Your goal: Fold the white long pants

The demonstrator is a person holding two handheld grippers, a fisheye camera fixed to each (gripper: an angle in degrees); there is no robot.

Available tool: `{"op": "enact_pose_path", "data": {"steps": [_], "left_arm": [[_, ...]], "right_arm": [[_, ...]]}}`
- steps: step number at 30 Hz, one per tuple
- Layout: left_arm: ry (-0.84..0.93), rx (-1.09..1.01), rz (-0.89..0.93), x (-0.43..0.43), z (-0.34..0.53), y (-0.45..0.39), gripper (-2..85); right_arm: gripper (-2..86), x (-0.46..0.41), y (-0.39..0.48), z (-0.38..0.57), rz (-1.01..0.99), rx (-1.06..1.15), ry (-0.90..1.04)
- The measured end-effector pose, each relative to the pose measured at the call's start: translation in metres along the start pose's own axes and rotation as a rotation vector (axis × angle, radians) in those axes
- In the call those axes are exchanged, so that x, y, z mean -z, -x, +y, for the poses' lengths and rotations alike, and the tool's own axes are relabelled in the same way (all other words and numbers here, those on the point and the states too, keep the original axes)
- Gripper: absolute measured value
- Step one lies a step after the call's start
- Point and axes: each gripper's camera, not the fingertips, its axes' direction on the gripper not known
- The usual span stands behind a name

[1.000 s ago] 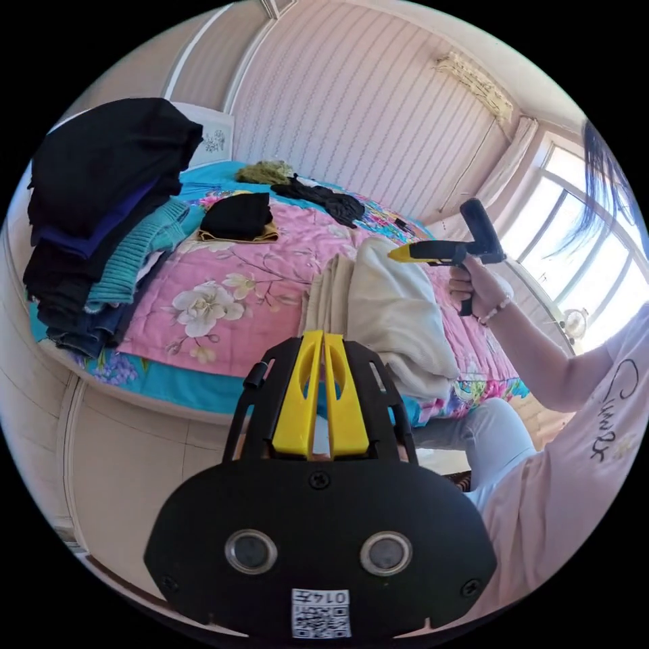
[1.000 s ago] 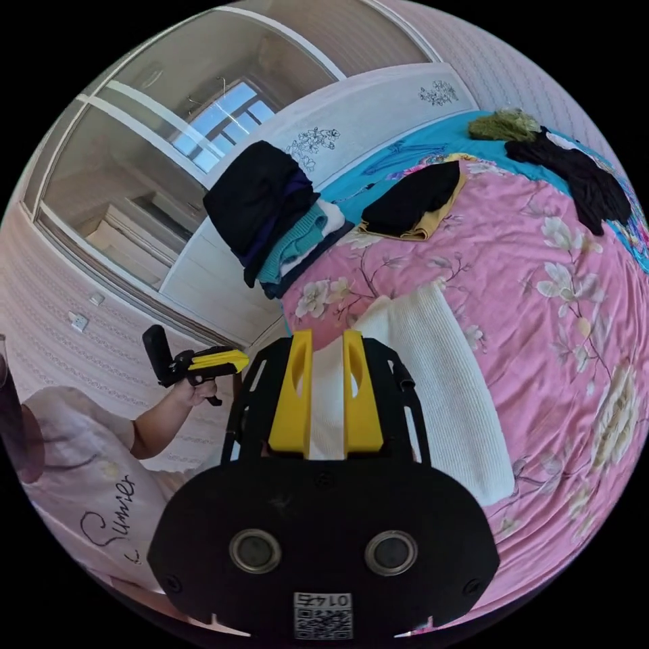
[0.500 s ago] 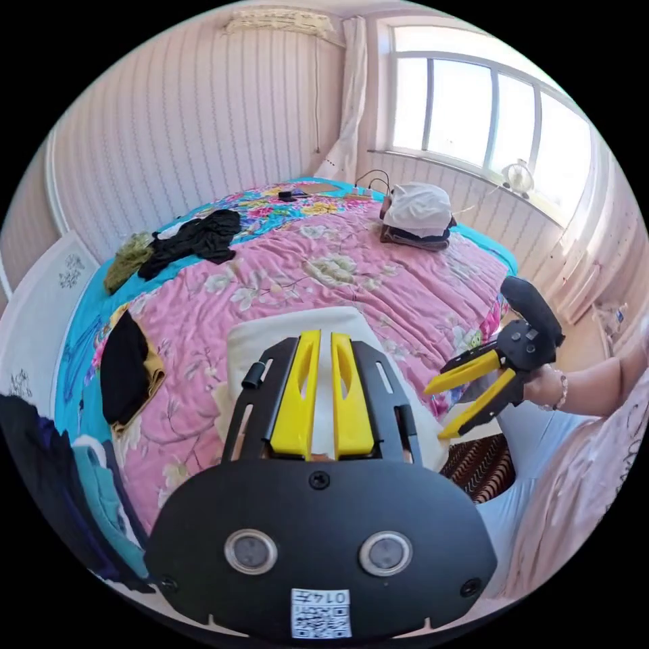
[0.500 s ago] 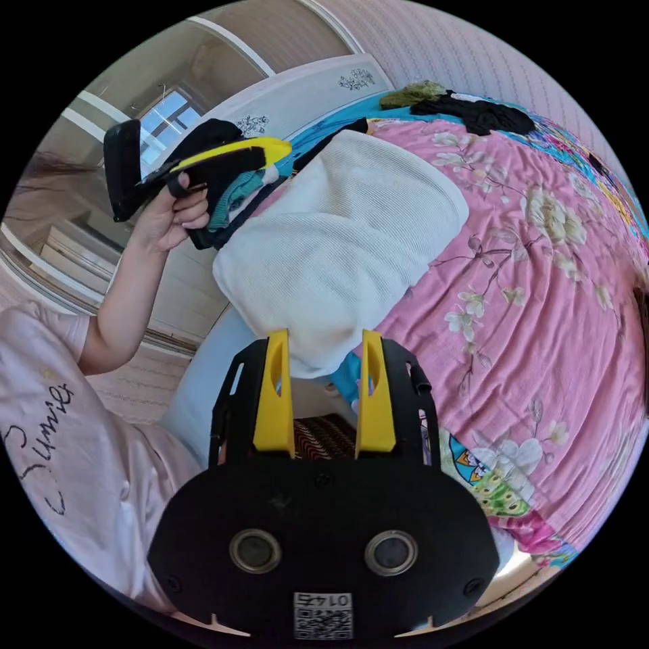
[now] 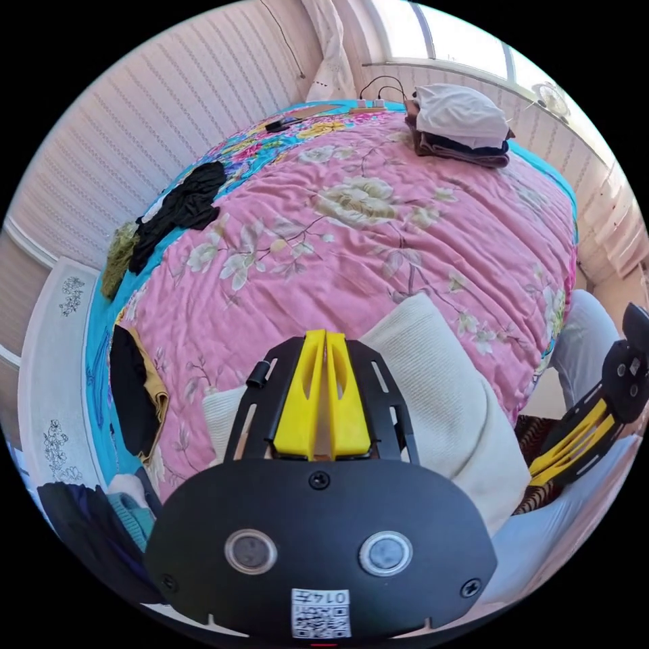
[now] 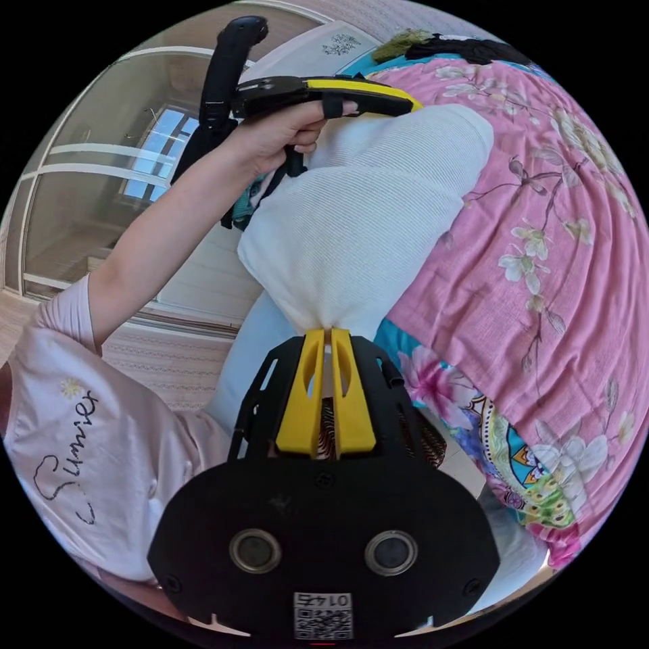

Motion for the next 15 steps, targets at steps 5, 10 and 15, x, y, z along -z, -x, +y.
{"op": "enact_pose_path", "data": {"steps": [5,10,15], "left_arm": [[0.119,-0.083,-0.084,-0.024,-0.027,-0.026,-1.0],[0.097,-0.093,-0.098,-0.015,-0.056,-0.036,-0.7],[0.050,-0.298,0.014,0.045,-0.106,-0.054,2.2]], "right_arm": [[0.7,-0.024,0.007,0.004,-0.025,0.003,0.063],[1.3,-0.054,0.019,-0.007,0.100,0.079,0.073],[3.2,-0.055,0.010,-0.007,0.064,0.062,0.055]]}}
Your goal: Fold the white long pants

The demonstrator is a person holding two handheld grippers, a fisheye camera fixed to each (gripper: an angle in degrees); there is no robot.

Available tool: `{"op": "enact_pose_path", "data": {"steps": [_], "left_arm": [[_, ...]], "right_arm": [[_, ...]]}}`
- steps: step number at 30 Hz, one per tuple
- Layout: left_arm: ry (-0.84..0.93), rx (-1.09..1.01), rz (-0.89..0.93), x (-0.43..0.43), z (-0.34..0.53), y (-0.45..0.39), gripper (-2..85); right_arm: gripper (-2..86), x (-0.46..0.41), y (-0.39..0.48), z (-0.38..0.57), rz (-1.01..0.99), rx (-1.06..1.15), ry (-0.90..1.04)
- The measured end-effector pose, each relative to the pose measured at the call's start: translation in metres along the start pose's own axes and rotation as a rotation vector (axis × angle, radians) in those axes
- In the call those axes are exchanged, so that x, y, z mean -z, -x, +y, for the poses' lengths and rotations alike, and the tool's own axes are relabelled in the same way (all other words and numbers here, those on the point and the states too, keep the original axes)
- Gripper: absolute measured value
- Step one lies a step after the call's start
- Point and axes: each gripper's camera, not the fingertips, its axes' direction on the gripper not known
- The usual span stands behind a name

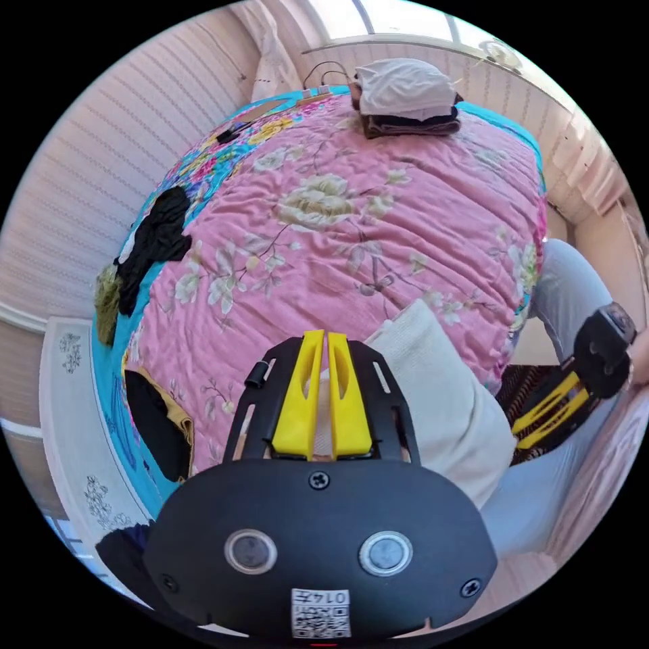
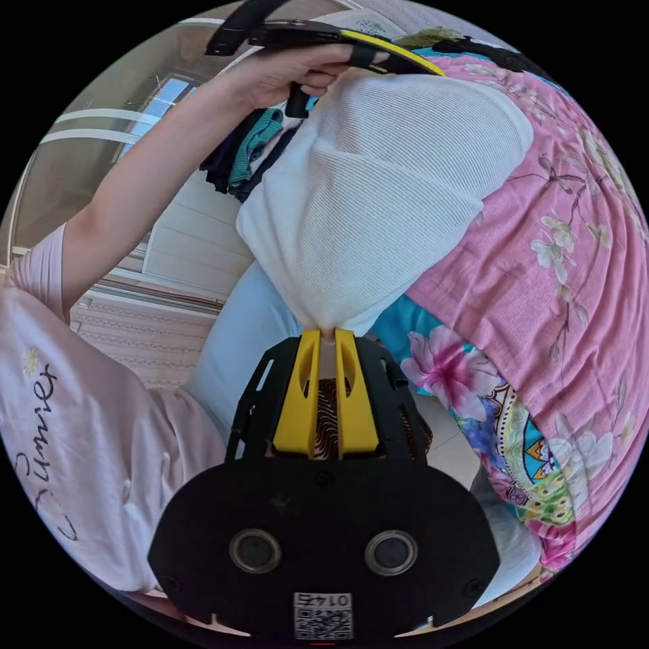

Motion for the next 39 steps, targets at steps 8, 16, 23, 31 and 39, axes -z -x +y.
{"op": "enact_pose_path", "data": {"steps": [8,16,23,31,39], "left_arm": [[0.294,-0.278,0.109,-0.040,-0.100,-0.049,11.1],[0.244,-0.141,0.239,-0.048,-0.124,-0.023,5.2],[0.155,0.020,0.271,-0.046,-0.120,0.004,4.4],[0.150,0.000,0.309,-0.051,-0.124,-0.008,4.7],[0.140,-0.280,0.013,-0.006,-0.145,-0.064,5.4]], "right_arm": [[8.3,-0.009,0.006,-0.002,0.069,0.007,-0.050],[4.0,-0.027,-0.019,-0.023,-0.078,-0.039,-0.021],[1.2,-0.019,-0.014,-0.016,-0.080,-0.073,-0.064],[2.2,-0.064,-0.006,-0.048,0.095,-0.016,0.065],[7.5,-0.024,-0.020,-0.039,0.031,-0.064,-0.045]]}}
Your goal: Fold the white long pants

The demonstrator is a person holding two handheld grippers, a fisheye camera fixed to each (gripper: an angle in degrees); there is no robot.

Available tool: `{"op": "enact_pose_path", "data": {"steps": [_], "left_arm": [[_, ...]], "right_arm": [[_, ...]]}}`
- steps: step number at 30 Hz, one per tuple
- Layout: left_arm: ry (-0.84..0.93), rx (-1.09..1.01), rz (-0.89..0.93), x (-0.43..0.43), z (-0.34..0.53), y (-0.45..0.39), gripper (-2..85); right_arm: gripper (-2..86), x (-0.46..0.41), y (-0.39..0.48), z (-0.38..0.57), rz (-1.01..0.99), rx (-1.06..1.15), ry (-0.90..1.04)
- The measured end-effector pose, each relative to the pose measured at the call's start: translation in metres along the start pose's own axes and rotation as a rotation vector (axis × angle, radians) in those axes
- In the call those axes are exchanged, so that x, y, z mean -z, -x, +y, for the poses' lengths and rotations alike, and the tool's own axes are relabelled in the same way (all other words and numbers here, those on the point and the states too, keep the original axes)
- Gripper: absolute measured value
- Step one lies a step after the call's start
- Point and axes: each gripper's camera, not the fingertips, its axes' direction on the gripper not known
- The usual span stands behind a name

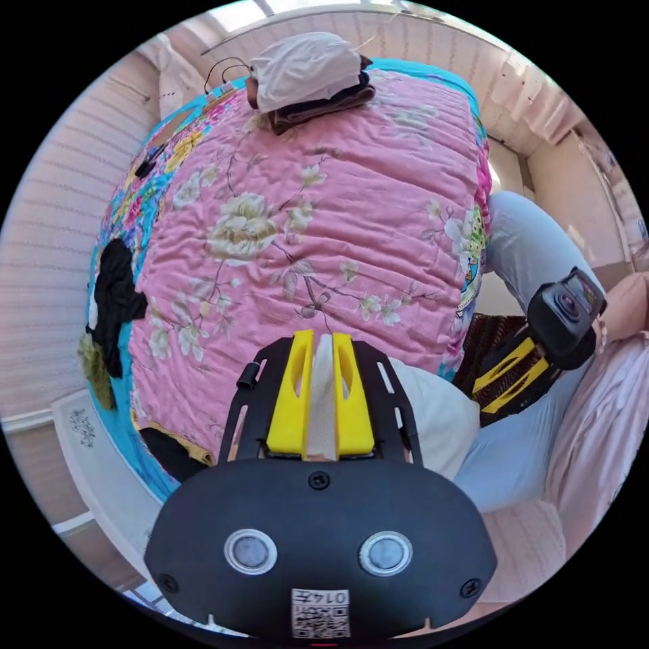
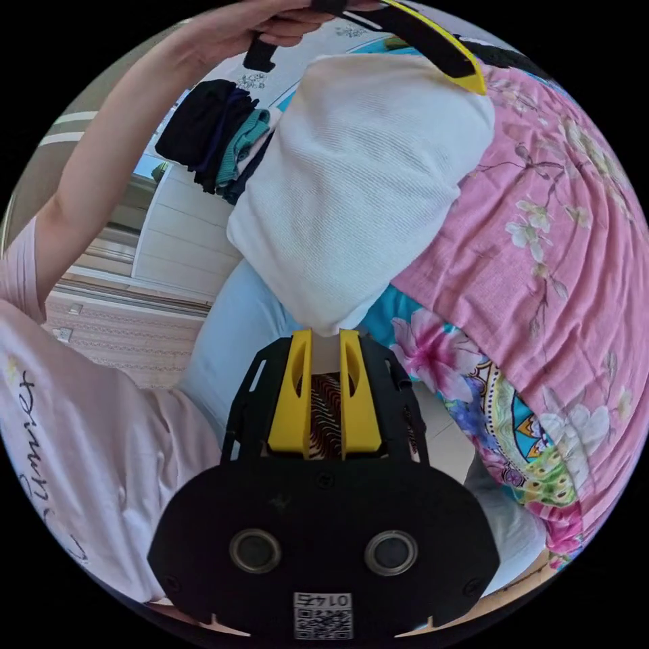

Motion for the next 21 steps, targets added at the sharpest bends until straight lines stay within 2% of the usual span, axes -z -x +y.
{"op": "enact_pose_path", "data": {"steps": [3,6,11,14,16,21], "left_arm": [[0.082,-0.029,0.028,-0.018,-0.017,-0.010,6.5],[0.321,-0.036,0.031,-0.074,-0.018,-0.012,6.9],[0.270,0.003,0.130,-0.075,0.011,-0.005,5.2],[0.220,0.004,0.070,-0.071,0.039,-0.010,4.0],[0.168,0.043,0.046,-0.068,0.063,-0.010,2.8],[0.056,0.162,0.004,-0.072,0.126,-0.005,1.3]], "right_arm": [[9.6,-0.001,-0.012,-0.007,0.002,-0.042,-0.048],[9.7,-0.017,-0.013,-0.021,-0.002,-0.004,0.014],[7.4,-0.020,-0.024,-0.031,-0.089,0.010,0.108],[3.8,-0.019,-0.028,-0.034,-0.165,0.045,0.123],[1.4,-0.017,-0.021,-0.036,-0.147,0.085,0.140],[0.1,-0.004,-0.010,-0.034,-0.215,0.092,0.119]]}}
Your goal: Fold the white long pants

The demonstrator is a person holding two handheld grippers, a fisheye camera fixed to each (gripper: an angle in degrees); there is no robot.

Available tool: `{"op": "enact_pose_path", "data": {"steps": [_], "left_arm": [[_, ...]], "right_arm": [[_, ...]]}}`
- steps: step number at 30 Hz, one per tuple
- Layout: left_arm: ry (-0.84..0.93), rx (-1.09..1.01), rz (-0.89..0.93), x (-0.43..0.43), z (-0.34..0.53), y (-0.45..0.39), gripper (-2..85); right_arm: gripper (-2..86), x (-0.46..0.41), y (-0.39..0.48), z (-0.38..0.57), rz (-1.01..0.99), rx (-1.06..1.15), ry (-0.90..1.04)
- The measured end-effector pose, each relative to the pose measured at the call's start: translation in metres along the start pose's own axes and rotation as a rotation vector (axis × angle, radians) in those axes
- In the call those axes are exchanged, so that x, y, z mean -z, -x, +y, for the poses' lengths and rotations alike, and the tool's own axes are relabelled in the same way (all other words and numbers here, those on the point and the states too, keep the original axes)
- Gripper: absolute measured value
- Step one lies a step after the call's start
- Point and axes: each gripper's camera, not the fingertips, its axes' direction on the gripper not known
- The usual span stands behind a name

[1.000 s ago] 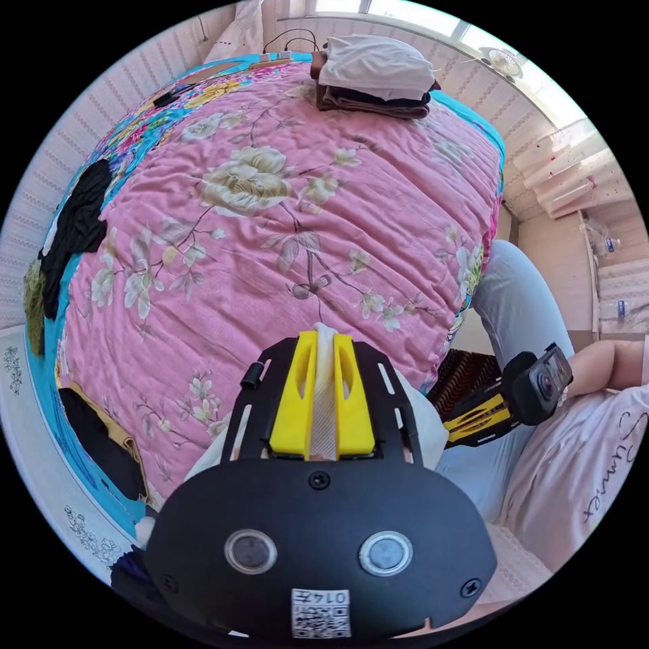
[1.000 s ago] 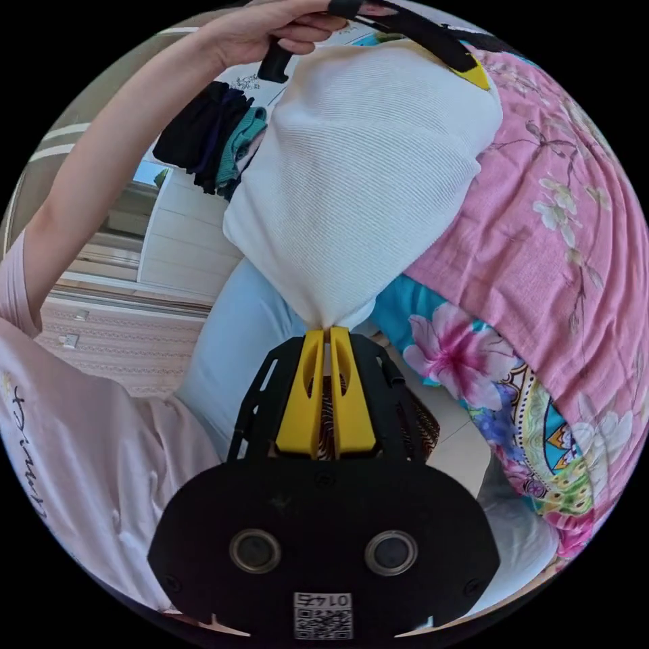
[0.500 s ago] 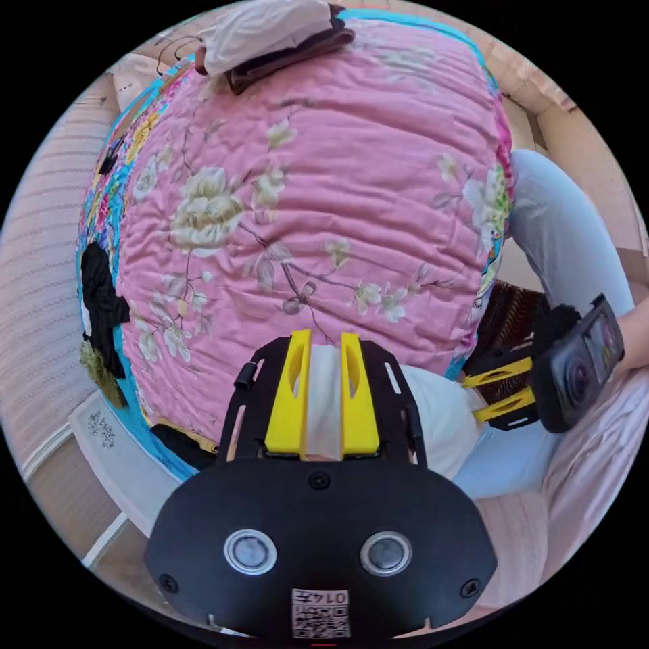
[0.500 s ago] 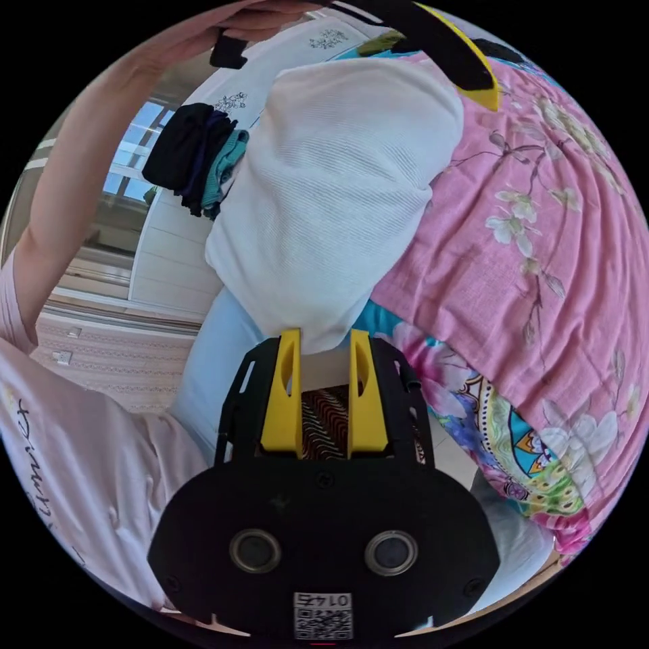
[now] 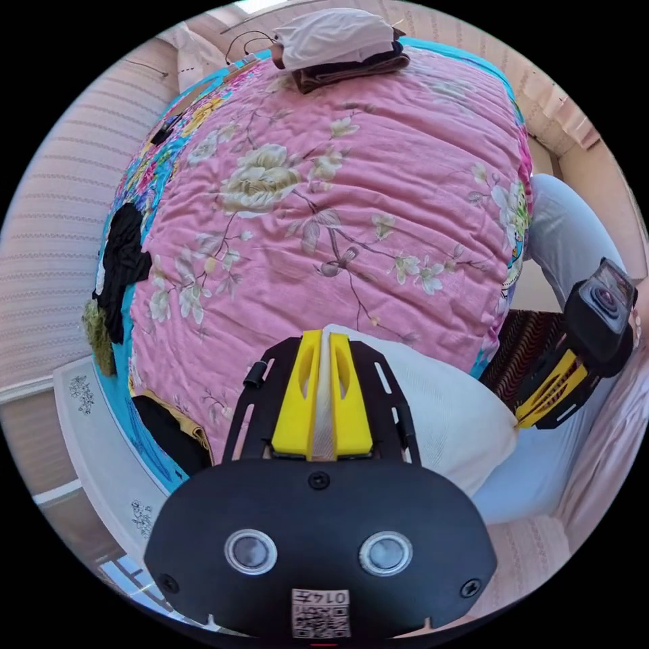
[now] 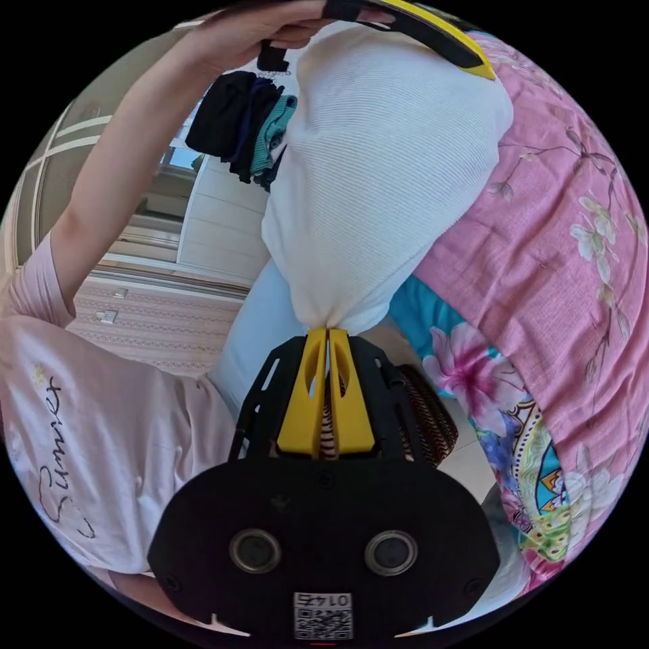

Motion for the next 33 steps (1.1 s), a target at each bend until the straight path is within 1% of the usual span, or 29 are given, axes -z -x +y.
{"op": "enact_pose_path", "data": {"steps": [3,7,10,11,12,13,14,15,16,17,18,19,21,22,24,27,30,33], "left_arm": [[-0.032,0.036,0.083,-0.018,0.018,0.005,2.4],[-0.082,0.001,0.077,-0.027,0.040,0.002,5.0],[-0.179,0.023,0.041,-0.009,0.088,0.008,5.8],[-0.243,0.059,-0.008,0.003,0.118,0.011,5.1],[-0.273,0.087,-0.031,0.008,0.135,0.012,4.8],[-0.323,0.153,-0.049,0.016,0.173,0.016,4.2],[-0.347,0.220,-0.021,0.018,0.213,0.021,4.0],[-0.376,0.322,0.016,0.016,0.256,0.026,4.3],[-0.394,0.387,0.033,0.013,0.279,0.028,4.6],[-0.424,0.532,0.076,0.003,0.325,0.033,5.3],[-0.454,0.666,0.120,-0.010,0.369,0.035,6.3],[-0.469,0.723,0.138,-0.017,0.388,0.035,6.9],[-0.530,0.891,0.222,-0.048,0.456,0.030,8.3],[-0.536,0.917,0.239,-0.056,0.469,0.029,8.6],[-0.520,0.989,0.332,-0.087,0.506,0.028,10.6],[-0.526,0.999,0.395,-0.116,0.532,0.031,13.6],[-0.546,0.993,0.407,-0.131,0.550,0.038,16.4],[-0.573,1.003,0.518,-0.155,0.580,0.052,20.1]], "right_arm": [[0.1,-0.004,0.001,-0.005,0.054,0.003,0.006],[1.1,0.003,-0.002,-0.008,0.086,-0.015,0.010],[2.4,0.022,-0.002,0.004,0.089,-0.033,-0.015],[2.7,0.027,-0.003,0.007,0.083,-0.044,-0.025],[3.4,0.039,-0.005,0.014,0.066,-0.061,-0.062],[4.2,0.053,-0.005,0.021,0.063,-0.075,-0.130],[4.8,0.060,-0.006,0.024,0.067,-0.084,-0.172],[6.1,0.074,-0.006,0.029,0.074,-0.099,-0.260],[8.0,0.088,-0.006,0.031,0.075,-0.100,-0.350],[9.0,0.093,-0.006,0.031,0.079,-0.095,-0.391],[12.5,0.102,-0.007,0.028,0.093,-0.094,-0.453],[16.2,0.108,-0.008,0.020,0.107,-0.107,-0.476],[21.1,0.112,-0.009,0.004,0.123,-0.106,-0.480],[22.9,0.113,-0.011,-0.006,0.123,-0.105,-0.487],[23.7,0.112,-0.015,-0.019,0.111,-0.132,-0.481],[24.0,0.105,-0.023,-0.038,0.096,-0.177,-0.424],[24.0,0.108,-0.024,-0.043,0.070,-0.186,-0.439],[23.9,0.116,-0.024,-0.043,0.025,-0.170,-0.461]]}}
